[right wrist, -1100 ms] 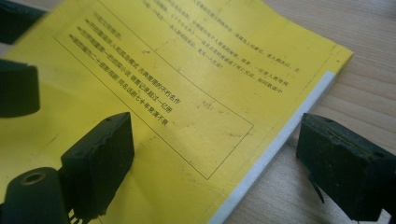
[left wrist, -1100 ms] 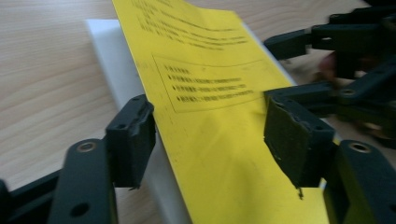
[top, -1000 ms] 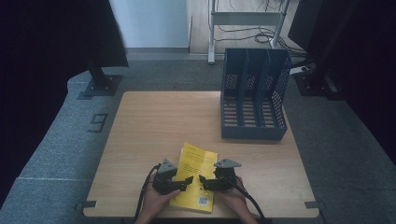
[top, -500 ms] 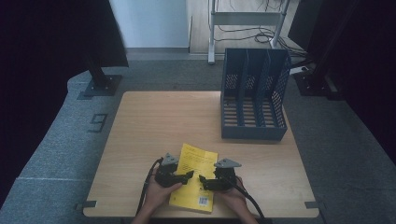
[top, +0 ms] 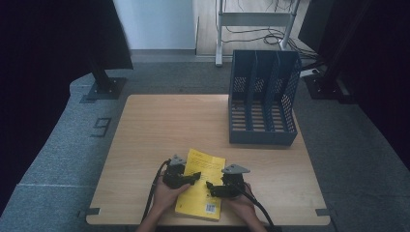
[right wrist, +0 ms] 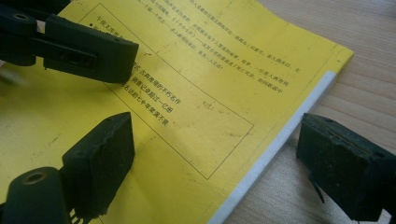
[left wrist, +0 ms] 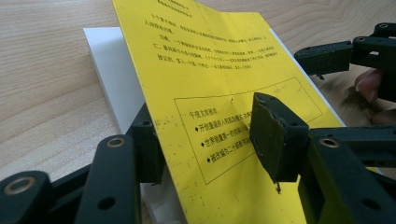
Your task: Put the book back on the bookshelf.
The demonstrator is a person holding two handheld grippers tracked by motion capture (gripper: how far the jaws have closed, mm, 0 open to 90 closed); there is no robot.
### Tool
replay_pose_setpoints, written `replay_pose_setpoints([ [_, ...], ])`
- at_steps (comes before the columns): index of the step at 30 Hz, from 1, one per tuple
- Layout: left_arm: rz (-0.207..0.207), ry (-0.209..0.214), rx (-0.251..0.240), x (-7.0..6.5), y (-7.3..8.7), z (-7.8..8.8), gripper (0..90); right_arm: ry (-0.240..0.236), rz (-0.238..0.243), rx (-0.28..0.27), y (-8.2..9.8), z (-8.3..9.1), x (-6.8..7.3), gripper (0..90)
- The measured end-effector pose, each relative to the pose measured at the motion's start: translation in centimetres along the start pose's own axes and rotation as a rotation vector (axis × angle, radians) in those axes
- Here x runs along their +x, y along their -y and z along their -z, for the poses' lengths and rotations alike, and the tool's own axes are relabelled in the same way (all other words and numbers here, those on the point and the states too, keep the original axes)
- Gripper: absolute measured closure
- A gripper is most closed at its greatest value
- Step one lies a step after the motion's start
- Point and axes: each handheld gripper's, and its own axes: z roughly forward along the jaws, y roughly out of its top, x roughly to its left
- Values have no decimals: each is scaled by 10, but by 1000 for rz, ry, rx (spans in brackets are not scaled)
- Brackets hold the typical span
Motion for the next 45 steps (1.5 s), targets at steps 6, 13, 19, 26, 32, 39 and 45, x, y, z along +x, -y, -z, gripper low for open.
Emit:
replay_pose_setpoints([
  [6, 16, 27, 5, 4, 0, 0, 523, 1, 1, 1, 0, 0, 0, 110],
  [13, 26, 38, 2, 4, -1, -1, 515, 3, 1, 0, 0, 0, 0, 110],
  [19, 17, 46, 7, 2, -3, -3, 517, 2, -1, -1, 0, 0, 0, 110],
  [26, 5, 63, -25, 2, -3, 1, 622, 1, 0, -1, 0, 0, 0, 109],
  [32, -8, 86, -44, 4, -3, 2, 716, -2, 1, -1, 0, 0, 0, 108],
  [39, -16, 88, -63, 3, -3, 4, 746, -3, 2, -1, 0, 0, 0, 108],
  [45, 9, 98, -50, 2, -3, -2, 669, -5, 5, -3, 0, 0, -1, 108],
])
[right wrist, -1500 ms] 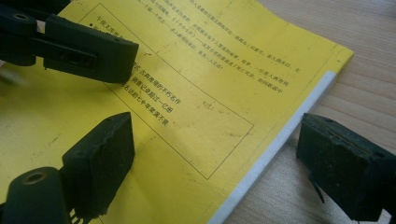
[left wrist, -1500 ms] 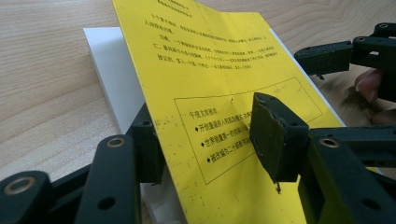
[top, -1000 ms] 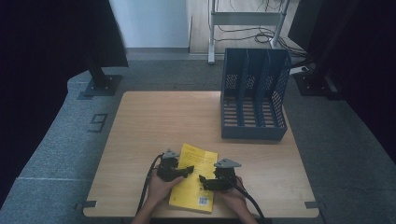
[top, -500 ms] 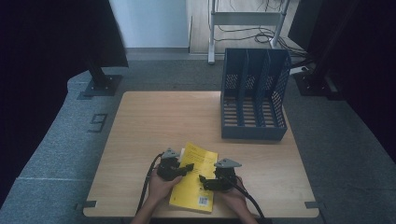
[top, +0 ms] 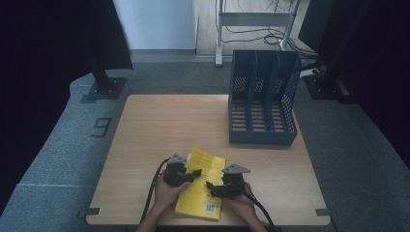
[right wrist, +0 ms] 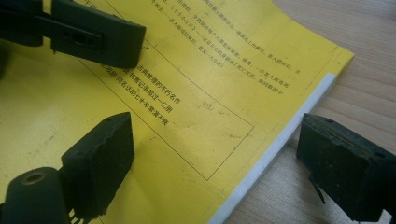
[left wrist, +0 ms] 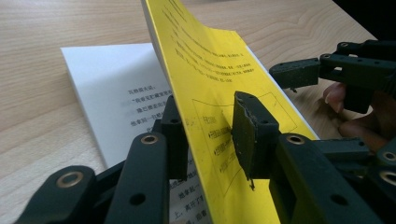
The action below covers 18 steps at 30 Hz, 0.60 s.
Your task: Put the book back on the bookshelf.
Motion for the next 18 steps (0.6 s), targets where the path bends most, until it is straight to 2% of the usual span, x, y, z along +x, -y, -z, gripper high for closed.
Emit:
replay_pose_setpoints([
  [4, 0, 16, -11, 0, -1, 1, 721, -4, 9, -2, 0, 0, 0, 109],
  [7, 0, 42, -34, 0, -2, 3, 798, -14, 16, -1, -1, 1, -2, 113],
  [18, -29, 47, -57, -4, -1, 5, 836, -26, 15, 2, -2, 2, -4, 122],
])
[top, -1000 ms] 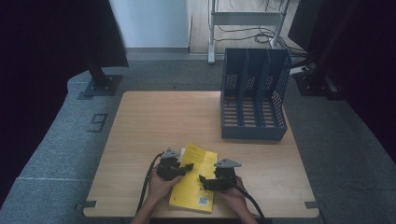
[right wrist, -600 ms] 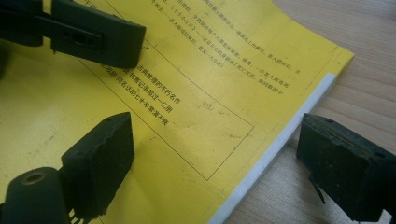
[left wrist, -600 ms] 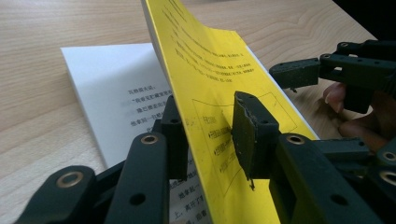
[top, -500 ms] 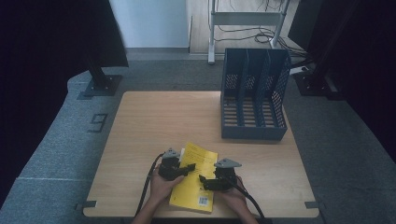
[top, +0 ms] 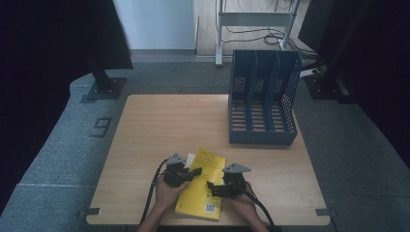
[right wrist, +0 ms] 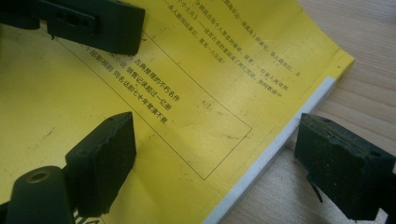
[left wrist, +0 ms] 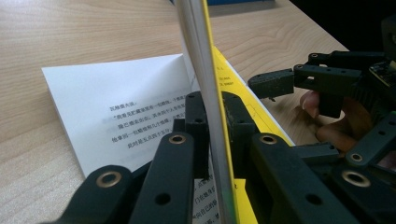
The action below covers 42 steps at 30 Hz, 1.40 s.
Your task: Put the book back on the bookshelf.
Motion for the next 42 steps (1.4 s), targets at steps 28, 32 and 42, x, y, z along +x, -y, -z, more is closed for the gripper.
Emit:
replay_pose_setpoints([
  [28, -159, -127, -46, -33, -9, 10, 852, -39, -30, -15, -2, 6, -3, 117],
  [32, -165, -127, -58, -36, -10, 12, 854, -59, -40, -16, -2, 7, -4, 109],
  [42, -172, -105, -89, -40, -12, 18, 859, -88, -57, -29, -3, 11, -6, 93],
])
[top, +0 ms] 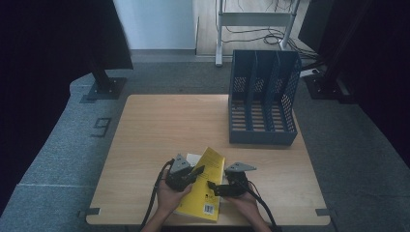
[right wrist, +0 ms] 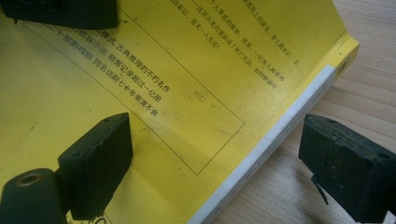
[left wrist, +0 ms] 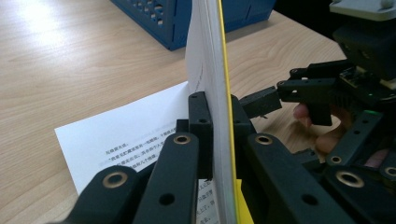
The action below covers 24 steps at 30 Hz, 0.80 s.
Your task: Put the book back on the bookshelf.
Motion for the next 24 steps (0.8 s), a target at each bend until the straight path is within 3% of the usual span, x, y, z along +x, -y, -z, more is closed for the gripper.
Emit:
replay_pose_setpoints([
  [16, -31, 22, -44, -8, -7, 11, 860, -65, -23, -30, -1, 5, -3, 59],
  [24, -32, 27, -42, -8, -8, 13, 860, -75, -21, -35, -2, 5, -3, 48],
])
